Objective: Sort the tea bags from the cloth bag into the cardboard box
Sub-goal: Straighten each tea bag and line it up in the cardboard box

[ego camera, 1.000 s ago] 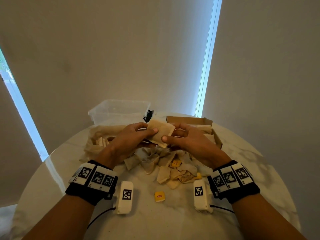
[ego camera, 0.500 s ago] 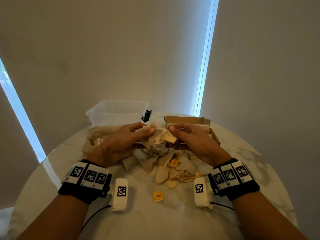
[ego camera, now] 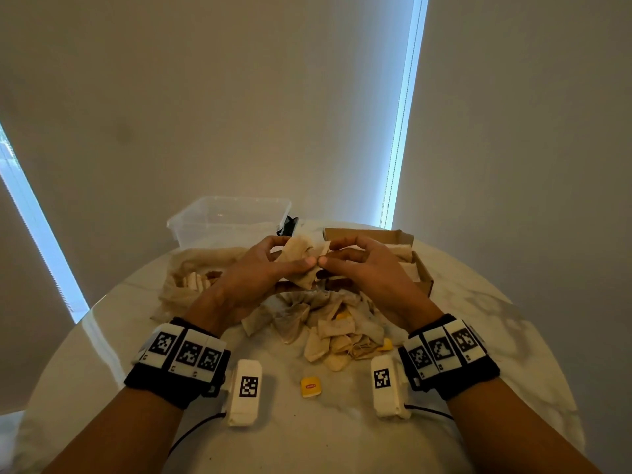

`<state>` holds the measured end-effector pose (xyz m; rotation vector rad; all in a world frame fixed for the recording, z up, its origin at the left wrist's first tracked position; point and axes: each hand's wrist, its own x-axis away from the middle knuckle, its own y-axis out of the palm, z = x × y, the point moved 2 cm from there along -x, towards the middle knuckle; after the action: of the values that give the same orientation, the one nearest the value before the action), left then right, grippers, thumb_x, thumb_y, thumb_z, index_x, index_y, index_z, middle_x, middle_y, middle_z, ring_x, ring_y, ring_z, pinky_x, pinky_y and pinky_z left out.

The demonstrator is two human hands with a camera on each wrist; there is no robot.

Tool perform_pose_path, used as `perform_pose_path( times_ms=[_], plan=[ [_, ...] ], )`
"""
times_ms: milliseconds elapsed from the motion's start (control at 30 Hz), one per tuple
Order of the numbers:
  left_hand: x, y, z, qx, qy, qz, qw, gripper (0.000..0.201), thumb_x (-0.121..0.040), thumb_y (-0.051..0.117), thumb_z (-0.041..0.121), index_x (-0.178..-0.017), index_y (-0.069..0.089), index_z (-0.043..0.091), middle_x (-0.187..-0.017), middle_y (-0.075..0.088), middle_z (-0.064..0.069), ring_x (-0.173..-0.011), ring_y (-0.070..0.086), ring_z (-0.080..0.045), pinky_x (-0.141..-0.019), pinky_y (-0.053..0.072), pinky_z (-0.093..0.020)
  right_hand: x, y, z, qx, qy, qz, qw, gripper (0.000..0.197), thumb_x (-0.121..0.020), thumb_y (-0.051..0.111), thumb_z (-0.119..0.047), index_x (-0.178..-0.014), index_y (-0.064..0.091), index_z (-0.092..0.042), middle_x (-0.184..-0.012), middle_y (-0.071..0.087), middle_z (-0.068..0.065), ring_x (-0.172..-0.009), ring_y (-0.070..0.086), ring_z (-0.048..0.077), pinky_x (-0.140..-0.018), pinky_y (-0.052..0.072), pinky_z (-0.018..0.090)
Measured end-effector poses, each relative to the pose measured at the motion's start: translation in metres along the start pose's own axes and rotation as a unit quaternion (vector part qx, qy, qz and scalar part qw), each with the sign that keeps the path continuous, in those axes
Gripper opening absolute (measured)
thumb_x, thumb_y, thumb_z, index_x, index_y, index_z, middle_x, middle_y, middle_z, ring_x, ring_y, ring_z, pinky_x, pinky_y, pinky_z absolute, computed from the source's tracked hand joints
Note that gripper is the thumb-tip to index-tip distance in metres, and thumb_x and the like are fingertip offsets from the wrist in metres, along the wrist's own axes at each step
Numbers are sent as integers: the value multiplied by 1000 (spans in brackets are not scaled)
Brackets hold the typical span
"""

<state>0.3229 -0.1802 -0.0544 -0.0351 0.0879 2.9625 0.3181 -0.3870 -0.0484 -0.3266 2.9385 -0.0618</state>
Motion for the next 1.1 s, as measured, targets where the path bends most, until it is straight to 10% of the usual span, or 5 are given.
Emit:
perform_pose_path(
  times_ms=[267,467,767,1100],
  plan=[
    [6,2,5,38,-15,-42,998,75,-77,84,6,-141,47,22,-115,77,-17,-108,76,-33,-84,65,-39,-2,-5,-4,2,-32,34,999,16,-98,74,-14,-114,71,-15,-112,78,6,-101,78,22,-87,66,44],
    [7,1,2,-2,9,-56,998,77,-73,86,5,-141,56,26,-134,65,-14,-112,74,-31,-91,63,-42,0,-3,6,-76,73,-80,991,31,-100,69,-6,-127,76,-18,-126,75,11,-115,75,29,-101,60,46],
    [8,5,5,-57,47,-27,997,43,-91,79,24,-132,69,32,-129,72,-5,-111,75,-22,-96,62,-44,4,-5,-6,1,-12,-40,999,56,-90,73,11,-134,72,-22,-140,67,0,-106,78,26,-92,64,47],
    [8,4,8,-44,85,-4,995,37,-96,71,0,-127,75,20,-128,73,1,-108,76,-26,-89,64,-44,1,7,9,-219,105,-98,965,44,-98,64,5,-139,64,-12,-129,73,21,-117,74,34,-86,65,39]
  ],
)
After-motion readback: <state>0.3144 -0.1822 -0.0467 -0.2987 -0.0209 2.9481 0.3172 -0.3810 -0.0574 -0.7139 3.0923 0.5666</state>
